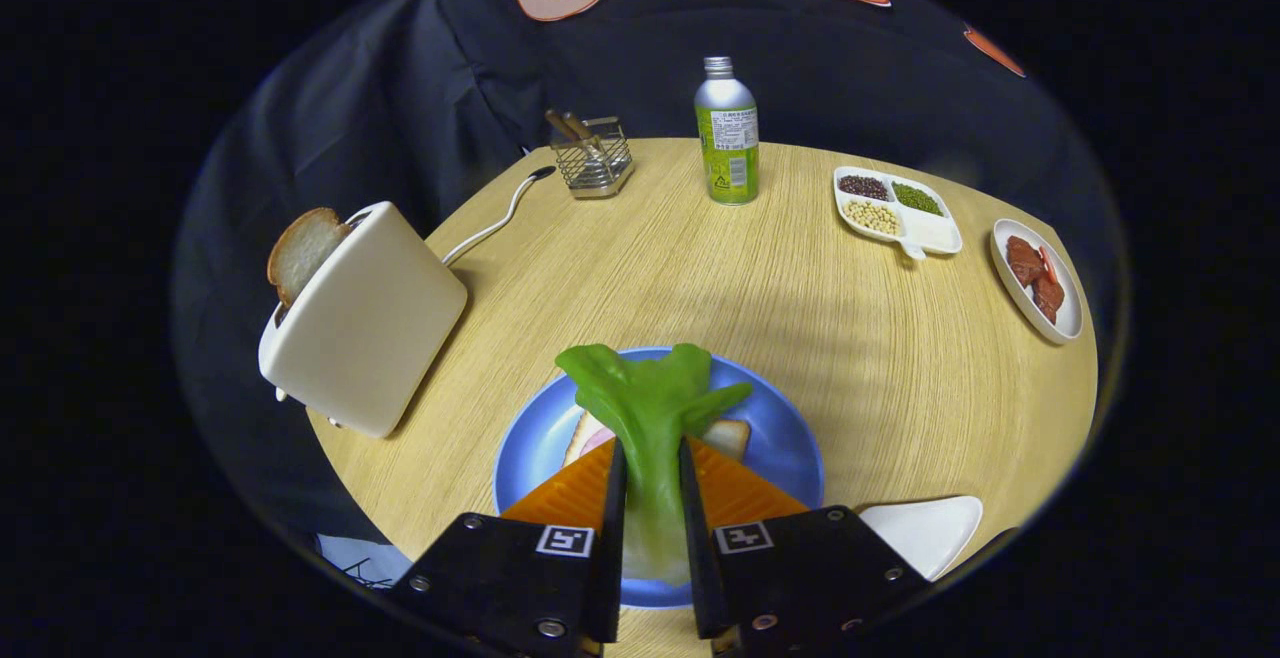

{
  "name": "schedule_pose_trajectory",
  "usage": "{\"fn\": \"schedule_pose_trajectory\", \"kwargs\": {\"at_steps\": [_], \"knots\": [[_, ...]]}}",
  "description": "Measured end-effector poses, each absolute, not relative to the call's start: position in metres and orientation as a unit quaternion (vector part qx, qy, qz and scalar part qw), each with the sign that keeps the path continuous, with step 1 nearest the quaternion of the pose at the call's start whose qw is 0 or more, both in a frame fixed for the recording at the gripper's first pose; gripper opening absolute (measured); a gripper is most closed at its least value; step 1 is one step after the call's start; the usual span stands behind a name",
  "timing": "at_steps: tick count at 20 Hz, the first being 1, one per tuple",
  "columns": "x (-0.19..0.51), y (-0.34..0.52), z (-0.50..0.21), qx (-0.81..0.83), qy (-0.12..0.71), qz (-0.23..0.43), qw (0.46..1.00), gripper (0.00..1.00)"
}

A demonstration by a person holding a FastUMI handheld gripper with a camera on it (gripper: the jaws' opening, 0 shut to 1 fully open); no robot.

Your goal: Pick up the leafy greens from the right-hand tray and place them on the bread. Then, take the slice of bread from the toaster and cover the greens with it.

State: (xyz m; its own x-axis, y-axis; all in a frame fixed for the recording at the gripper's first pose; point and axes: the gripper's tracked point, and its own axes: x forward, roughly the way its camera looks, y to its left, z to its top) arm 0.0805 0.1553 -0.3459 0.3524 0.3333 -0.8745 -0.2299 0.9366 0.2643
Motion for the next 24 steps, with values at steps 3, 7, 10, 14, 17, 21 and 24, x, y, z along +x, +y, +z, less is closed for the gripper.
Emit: {"fn": "schedule_pose_trajectory", "kwargs": {"at_steps": [3, 7, 10, 14, 17, 21, 24], "knots": [[0.079, 0.161, -0.346, 0.05, 0.545, 0.173, 0.819, 0.42], [0.084, 0.161, -0.335, 0.045, 0.537, 0.168, 0.825, 0.59], [0.089, 0.167, -0.316, 0.05, 0.528, 0.167, 0.831, 0.64], [0.088, 0.19, -0.28, 0.069, 0.536, 0.182, 0.821, 0.76], [0.095, 0.211, -0.25, 0.08, 0.533, 0.19, 0.821, 0.84], [0.104, 0.24, -0.219, 0.097, 0.538, 0.197, 0.814, 0.9], [0.113, 0.259, -0.201, 0.091, 0.536, 0.199, 0.816, 0.91]]}}
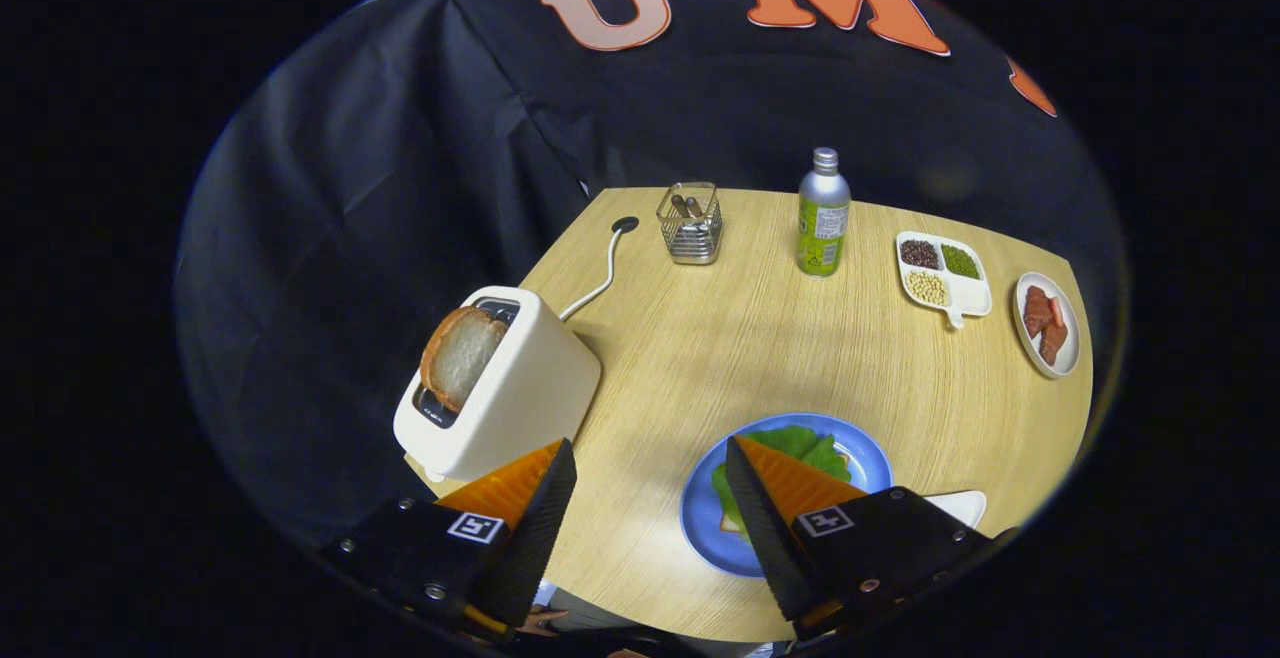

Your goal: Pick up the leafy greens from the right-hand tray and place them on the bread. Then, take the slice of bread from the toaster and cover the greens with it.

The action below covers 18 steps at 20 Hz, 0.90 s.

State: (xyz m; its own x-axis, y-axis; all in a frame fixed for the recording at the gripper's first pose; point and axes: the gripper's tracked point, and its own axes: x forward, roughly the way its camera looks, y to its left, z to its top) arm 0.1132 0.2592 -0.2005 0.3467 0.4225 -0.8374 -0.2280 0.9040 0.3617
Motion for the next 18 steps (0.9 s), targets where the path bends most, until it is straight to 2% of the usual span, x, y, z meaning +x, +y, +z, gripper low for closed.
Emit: {"fn": "schedule_pose_trajectory", "kwargs": {"at_steps": [8, 16, 18], "knots": [[0.13, 0.342, -0.166, 0.118, 0.559, 0.211, 0.793, 0.92], [0.122, 0.417, -0.18, 0.118, 0.599, 0.21, 0.764, 0.92], [0.122, 0.43, -0.186, 0.119, 0.608, 0.202, 0.758, 0.89]]}}
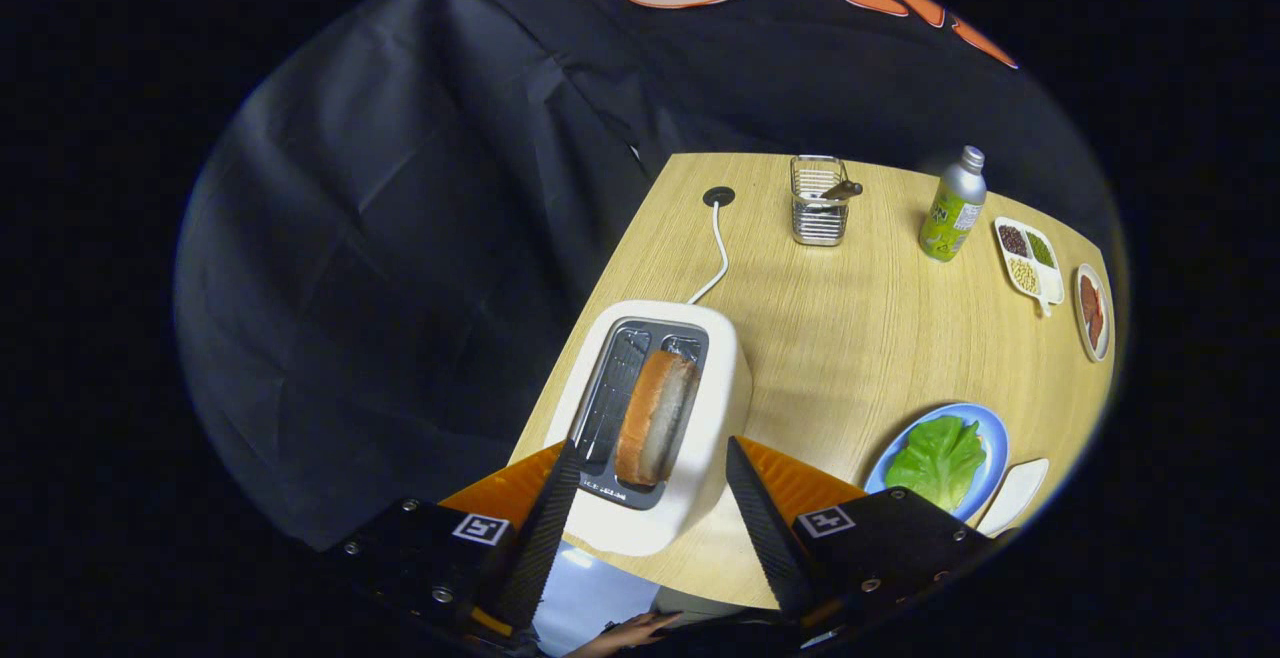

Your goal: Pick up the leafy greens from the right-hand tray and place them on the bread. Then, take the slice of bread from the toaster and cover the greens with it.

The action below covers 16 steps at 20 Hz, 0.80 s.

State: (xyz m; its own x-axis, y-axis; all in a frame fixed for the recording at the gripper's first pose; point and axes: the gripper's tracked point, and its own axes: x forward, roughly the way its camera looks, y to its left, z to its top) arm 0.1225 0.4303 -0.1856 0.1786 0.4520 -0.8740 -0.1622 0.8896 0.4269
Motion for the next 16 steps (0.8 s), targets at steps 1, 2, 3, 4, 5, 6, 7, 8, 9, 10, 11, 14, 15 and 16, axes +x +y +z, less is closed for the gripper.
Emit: {"fn": "schedule_pose_trajectory", "kwargs": {"at_steps": [1, 2, 3, 4, 5, 6, 7, 8, 9, 10, 11, 14, 15, 16], "knots": [[0.125, 0.434, -0.187, 0.116, 0.609, 0.2, 0.759, 0.89], [0.13, 0.436, -0.19, 0.113, 0.609, 0.191, 0.761, 0.88], [0.132, 0.44, -0.193, 0.11, 0.611, 0.182, 0.762, 0.86], [0.135, 0.441, -0.196, 0.107, 0.613, 0.174, 0.764, 0.83], [0.137, 0.442, -0.2, 0.106, 0.615, 0.166, 0.764, 0.81], [0.14, 0.443, -0.204, 0.107, 0.617, 0.158, 0.764, 0.75], [0.142, 0.443, -0.207, 0.11, 0.62, 0.147, 0.763, 0.72], [0.145, 0.443, -0.21, 0.114, 0.621, 0.136, 0.763, 0.68], [0.148, 0.443, -0.214, 0.115, 0.621, 0.131, 0.764, 0.66], [0.151, 0.439, -0.222, 0.108, 0.62, 0.124, 0.767, 0.6], [0.146, 0.432, -0.229, 0.1, 0.628, 0.113, 0.764, 0.58], [0.152, 0.438, -0.221, 0.124, 0.616, 0.113, 0.77, 0.41], [0.151, 0.437, -0.221, 0.126, 0.615, 0.113, 0.77, 0.37], [0.152, 0.437, -0.221, 0.125, 0.614, 0.114, 0.771, 0.29]]}}
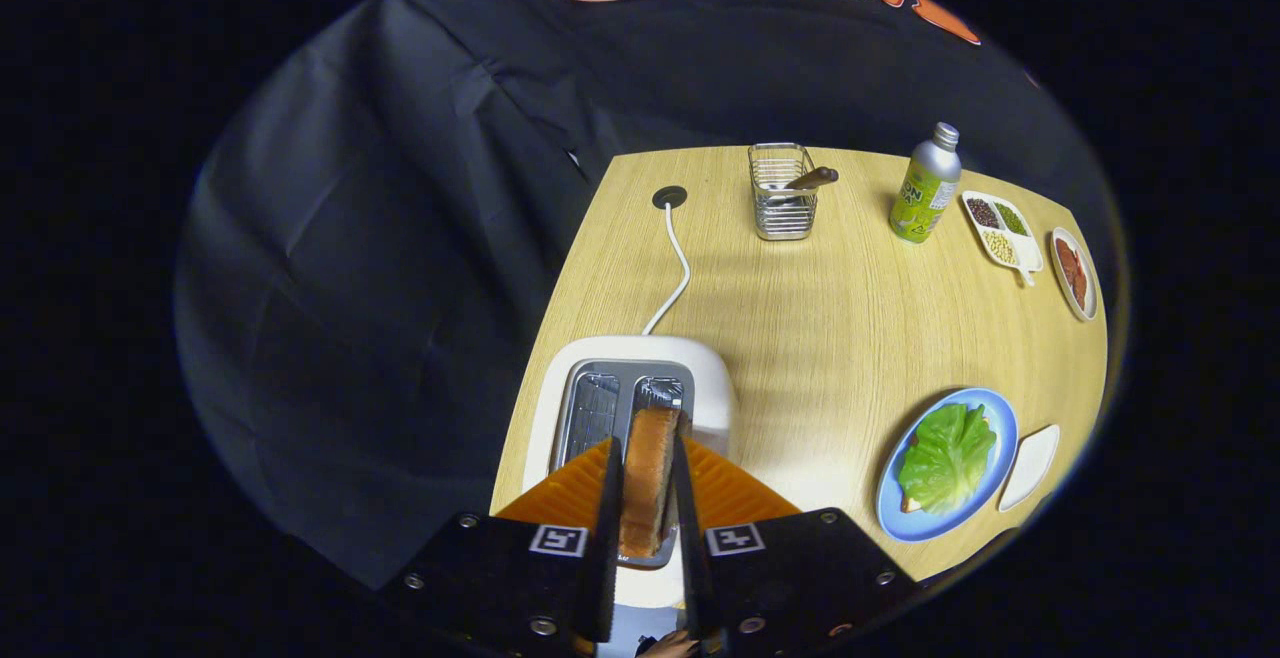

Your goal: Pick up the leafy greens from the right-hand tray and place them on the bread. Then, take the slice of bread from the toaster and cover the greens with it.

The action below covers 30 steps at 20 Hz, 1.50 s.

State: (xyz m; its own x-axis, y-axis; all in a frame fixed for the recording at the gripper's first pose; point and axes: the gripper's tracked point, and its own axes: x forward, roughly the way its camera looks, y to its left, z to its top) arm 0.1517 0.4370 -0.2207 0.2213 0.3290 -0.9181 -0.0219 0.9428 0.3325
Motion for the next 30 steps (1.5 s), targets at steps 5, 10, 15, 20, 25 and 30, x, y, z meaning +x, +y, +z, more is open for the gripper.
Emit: {"fn": "schedule_pose_trajectory", "kwargs": {"at_steps": [5, 10, 15, 20, 25, 30], "knots": [[0.148, 0.437, -0.207, 0.146, 0.607, 0.128, 0.77, 0.14], [0.152, 0.426, -0.17, 0.182, 0.574, 0.153, 0.783, 0.12], [0.147, 0.403, -0.133, 0.21, 0.544, 0.182, 0.792, 0.12], [0.139, 0.366, -0.119, 0.223, 0.52, 0.203, 0.799, 0.12], [0.129, 0.317, -0.124, 0.253, 0.515, 0.203, 0.794, 0.12], [0.124, 0.269, -0.146, 0.285, 0.516, 0.194, 0.784, 0.09]]}}
